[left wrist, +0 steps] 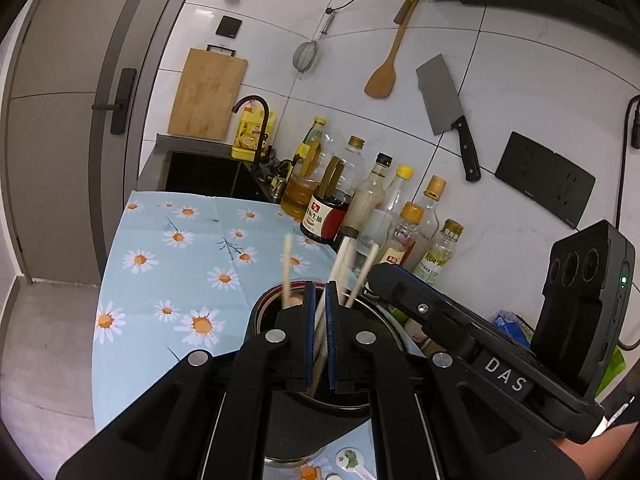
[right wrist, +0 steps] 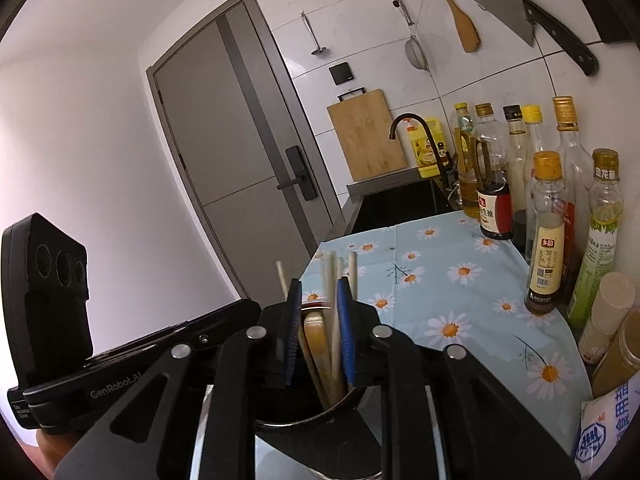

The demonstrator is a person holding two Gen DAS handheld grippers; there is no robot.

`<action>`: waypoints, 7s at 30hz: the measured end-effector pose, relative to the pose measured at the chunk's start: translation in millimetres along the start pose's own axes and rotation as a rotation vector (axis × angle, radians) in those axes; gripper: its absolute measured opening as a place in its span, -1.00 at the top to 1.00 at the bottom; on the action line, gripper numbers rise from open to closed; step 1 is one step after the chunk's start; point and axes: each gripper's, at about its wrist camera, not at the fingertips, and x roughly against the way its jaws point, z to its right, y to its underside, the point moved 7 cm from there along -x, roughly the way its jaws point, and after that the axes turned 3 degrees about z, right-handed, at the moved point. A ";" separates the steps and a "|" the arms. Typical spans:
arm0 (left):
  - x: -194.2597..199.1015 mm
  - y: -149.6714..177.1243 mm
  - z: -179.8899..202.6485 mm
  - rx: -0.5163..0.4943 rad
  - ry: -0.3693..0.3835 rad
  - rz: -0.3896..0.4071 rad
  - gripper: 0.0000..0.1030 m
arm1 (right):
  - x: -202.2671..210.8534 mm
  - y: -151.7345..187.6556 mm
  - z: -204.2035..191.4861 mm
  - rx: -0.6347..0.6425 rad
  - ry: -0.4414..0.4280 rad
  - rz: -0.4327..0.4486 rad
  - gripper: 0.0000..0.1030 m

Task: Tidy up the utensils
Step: 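Move both open tools back down to the remaining utensils on the table, then close the right tool on the green-dinosaur spoon while the left tool grasps a chopstick, then lift the spoon and chopstick with both tools and carry them toward the holder, then lower the spoon and chopstick into the black holder with both tools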

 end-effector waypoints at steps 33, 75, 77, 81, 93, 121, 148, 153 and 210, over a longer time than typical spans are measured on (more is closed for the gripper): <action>88.3 25.3 13.6 -0.065 -0.044 -0.055 0.41 | 94.9 -22.8 11.0 0.054 0.065 -0.134 0.18; 90.4 193.7 -29.5 0.164 -0.021 -0.533 0.41 | 51.9 199.5 43.3 -0.222 0.212 -1.149 0.33; 90.0 193.3 -31.1 0.170 -0.016 -0.534 0.41 | 51.5 201.8 43.9 -0.225 0.219 -1.162 0.37; 87.2 195.6 -34.7 0.181 -0.009 -0.545 0.41 | 50.6 202.3 45.7 -0.218 0.236 -1.179 0.54; 72.9 196.9 -36.4 0.173 -0.005 -0.582 0.41 | 43.5 213.7 33.8 -0.136 0.251 -1.213 0.88; 27.2 203.6 -13.9 0.021 -0.253 -0.832 0.45 | 125.0 148.6 36.9 -0.274 -0.078 -0.938 0.92; 19.3 217.1 5.1 -0.061 -0.349 -0.931 0.93 | 127.4 141.2 45.1 -0.225 -0.192 -0.884 0.92; 31.9 215.4 3.7 -0.047 -0.342 -0.912 0.93 | 124.9 134.3 35.9 -0.192 -0.217 -0.879 0.92; 88.2 -14.1 28.0 0.015 0.207 -0.248 0.93 | 69.1 5.9 -57.0 -0.095 -0.150 -0.302 0.92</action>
